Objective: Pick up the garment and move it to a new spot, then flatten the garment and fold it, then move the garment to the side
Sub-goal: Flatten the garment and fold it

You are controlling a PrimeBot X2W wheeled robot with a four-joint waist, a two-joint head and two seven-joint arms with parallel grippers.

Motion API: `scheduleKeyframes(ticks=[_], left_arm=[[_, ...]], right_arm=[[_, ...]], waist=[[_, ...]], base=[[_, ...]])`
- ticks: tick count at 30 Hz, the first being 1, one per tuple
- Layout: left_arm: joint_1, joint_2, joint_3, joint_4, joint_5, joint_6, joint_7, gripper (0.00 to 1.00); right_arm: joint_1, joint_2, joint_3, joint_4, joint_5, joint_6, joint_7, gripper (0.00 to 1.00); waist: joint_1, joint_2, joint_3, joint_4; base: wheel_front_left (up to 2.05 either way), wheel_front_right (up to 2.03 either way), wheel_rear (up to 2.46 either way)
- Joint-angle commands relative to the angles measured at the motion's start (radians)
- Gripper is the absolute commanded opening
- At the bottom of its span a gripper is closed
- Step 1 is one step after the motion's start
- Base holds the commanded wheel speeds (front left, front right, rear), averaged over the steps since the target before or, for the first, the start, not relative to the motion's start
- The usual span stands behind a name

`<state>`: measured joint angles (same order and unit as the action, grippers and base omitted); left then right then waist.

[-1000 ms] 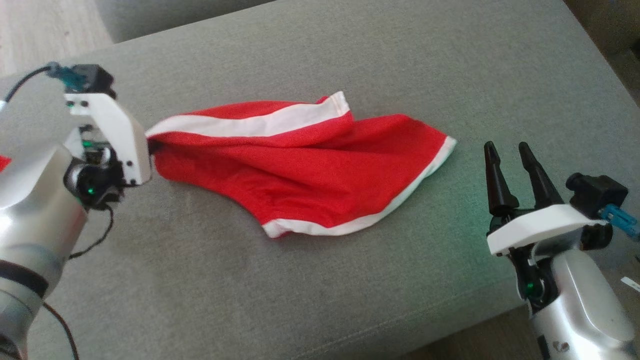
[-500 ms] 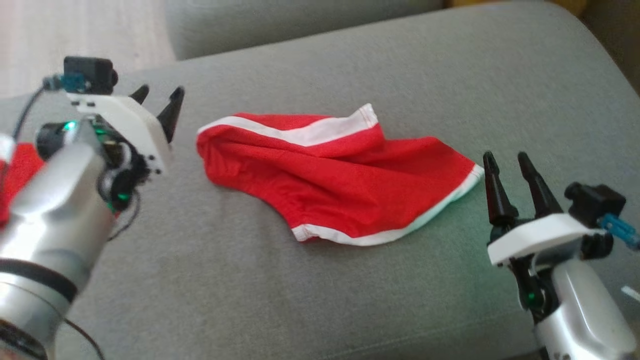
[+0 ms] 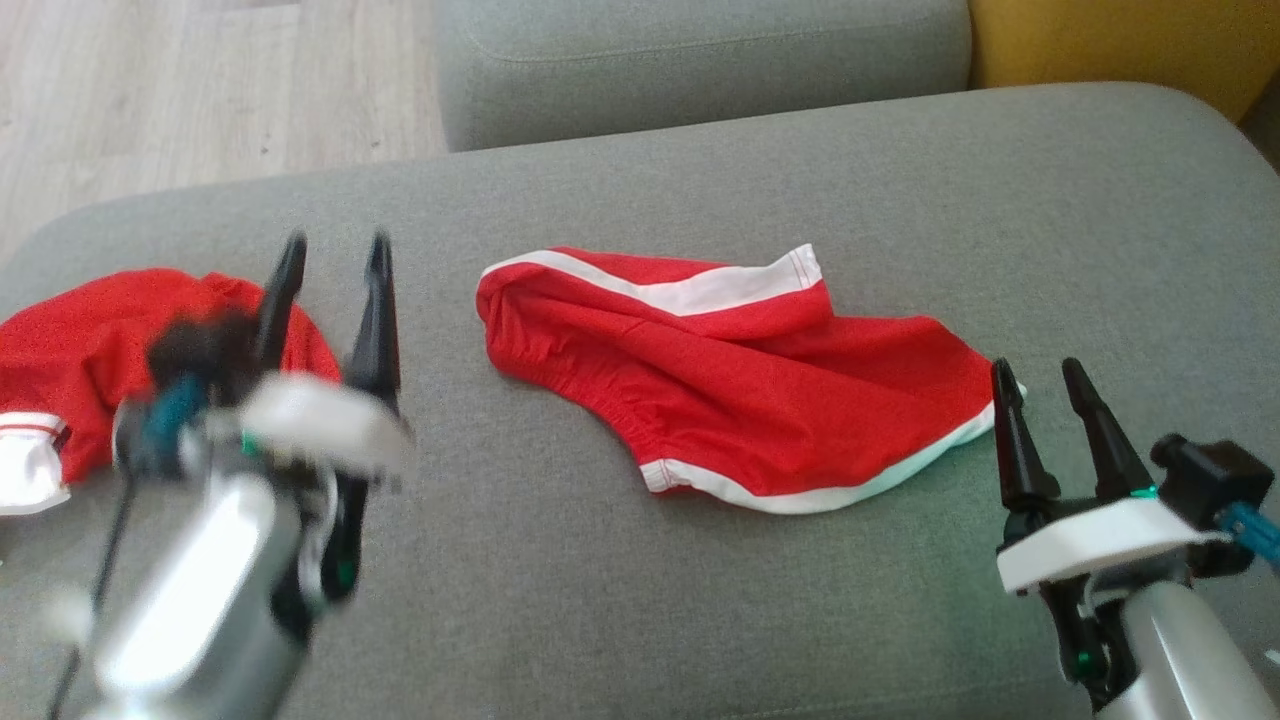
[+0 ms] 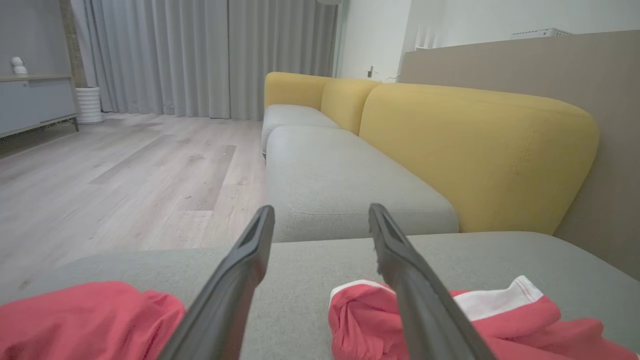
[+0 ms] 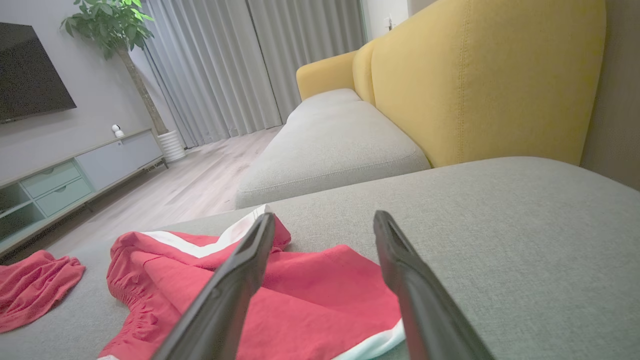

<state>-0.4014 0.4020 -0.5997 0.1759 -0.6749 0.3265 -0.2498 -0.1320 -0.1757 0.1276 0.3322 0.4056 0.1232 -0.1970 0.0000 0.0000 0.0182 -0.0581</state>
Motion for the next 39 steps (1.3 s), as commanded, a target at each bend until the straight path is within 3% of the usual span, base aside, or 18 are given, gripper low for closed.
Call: scheduleKeyframes(ticks=[1,6,10,18,27,32,35,38,39], left_arm=[[-0.006,0.026,0.058,-0.036,0.016,0.008,-0.012,1.0],[0.209,-0.042,0.197,-0.175,0.154,0.015,-0.012,1.0],[0.325,-0.111,0.252,-0.196,0.245,-0.003,-0.012,1.0],[0.394,-0.223,0.352,-0.165,0.337,-0.102,-0.012,1.0],[0.403,-0.286,0.433,-0.141,0.399,-0.187,-0.012,1.0],[0.401,-0.314,0.408,-0.07,0.37,-0.255,-0.006,1.0],[0.362,-0.322,0.344,0.005,0.338,-0.31,0.104,1.0],[0.299,-0.332,0.278,0.062,0.297,-0.361,0.257,1.0],[0.299,-0.332,0.278,0.062,0.297,-0.361,0.257,1.0]], right_arm=[[-0.009,-0.016,0.021,-0.037,-0.014,0.008,-0.014,1.0],[0.013,-0.014,0.029,-0.077,-0.047,0.008,-0.049,1.0],[0.033,-0.017,0.02,-0.116,-0.07,0.008,-0.06,1.0],[0.061,-0.021,0.003,-0.149,-0.086,0.008,-0.064,1.0],[0.056,-0.016,-0.006,-0.127,-0.085,0.008,-0.064,1.0],[0.038,-0.02,-0.023,-0.088,-0.082,0.008,-0.01,1.0],[-0.008,-0.03,-0.054,-0.051,-0.063,0.008,0.076,1.0],[-0.074,-0.063,-0.05,0.016,-0.04,0.008,0.229,1.0],[-0.074,-0.063,-0.05,0.016,-0.04,0.008,0.229,1.0]], waist=[[0.0,0.0,-0.002,0.001],[0.0,0.0,-0.015,0.003],[0.0,0.0,-0.02,0.003],[0.0,0.0,-0.022,0.0],[0.0,0.0,-0.023,-0.009],[0.0,0.0,-0.019,-0.011],[0.0,0.0,-0.001,-0.008],[0.0,0.0,0.032,0.001],[0.0,0.0,0.032,0.001]], base=[[0.0,0.0,0.0],[0.0,0.0,0.0],[0.0,0.0,0.0],[0.0,0.0,0.0],[0.0,0.0,0.0],[0.0,0.0,0.0],[0.0,0.0,0.0],[0.0,0.0,0.0],[0.0,0.0,0.0]])
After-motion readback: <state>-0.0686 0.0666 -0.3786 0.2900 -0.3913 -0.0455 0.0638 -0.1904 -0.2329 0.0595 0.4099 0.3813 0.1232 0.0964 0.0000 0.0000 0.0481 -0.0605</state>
